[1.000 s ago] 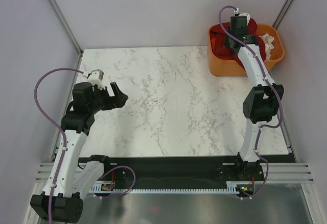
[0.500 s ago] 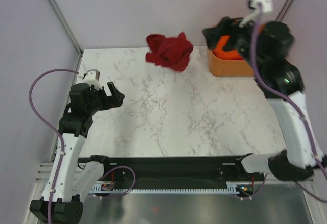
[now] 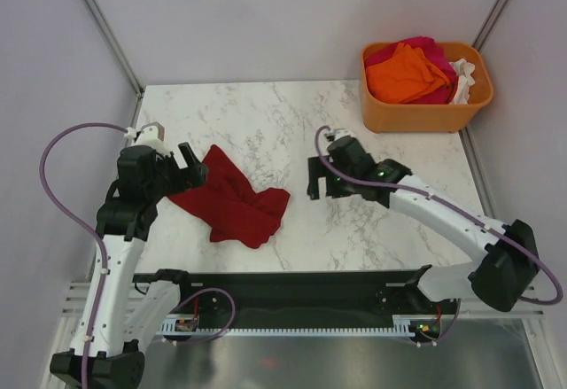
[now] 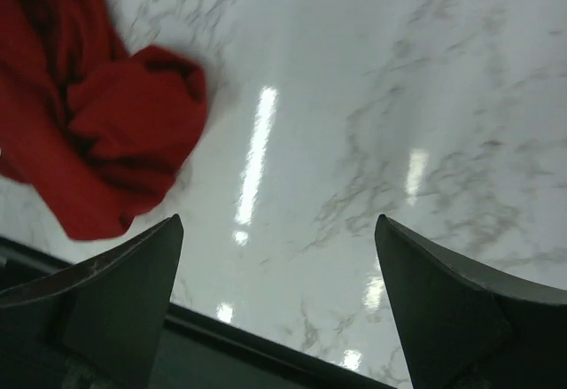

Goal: Fold and stack the t-shirts
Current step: Move the tshirt to the center of the board, then flatten the tshirt out

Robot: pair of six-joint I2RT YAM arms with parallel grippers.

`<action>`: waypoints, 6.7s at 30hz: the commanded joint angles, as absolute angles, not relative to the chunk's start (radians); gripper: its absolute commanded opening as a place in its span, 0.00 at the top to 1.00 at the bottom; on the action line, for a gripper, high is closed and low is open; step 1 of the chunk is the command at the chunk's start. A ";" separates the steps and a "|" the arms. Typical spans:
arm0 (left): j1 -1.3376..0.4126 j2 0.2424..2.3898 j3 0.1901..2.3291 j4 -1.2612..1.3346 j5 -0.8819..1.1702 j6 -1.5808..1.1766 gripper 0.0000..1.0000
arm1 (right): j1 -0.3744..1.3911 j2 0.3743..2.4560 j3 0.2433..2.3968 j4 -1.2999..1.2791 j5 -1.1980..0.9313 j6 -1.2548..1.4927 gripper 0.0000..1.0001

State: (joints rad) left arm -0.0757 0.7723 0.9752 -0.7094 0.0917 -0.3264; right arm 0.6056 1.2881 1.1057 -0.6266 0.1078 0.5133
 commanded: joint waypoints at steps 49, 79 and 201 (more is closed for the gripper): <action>-0.078 1.324 0.712 -0.094 0.110 -0.611 0.98 | 0.830 1.571 1.014 -0.341 0.020 0.460 0.02; -0.071 0.523 1.123 -0.884 -0.248 -0.457 0.98 | 0.782 2.118 1.604 -0.271 -0.272 0.532 0.02; -0.071 0.676 1.120 -0.836 -0.029 -0.247 0.98 | 0.449 1.374 1.337 -0.586 -0.218 0.537 1.00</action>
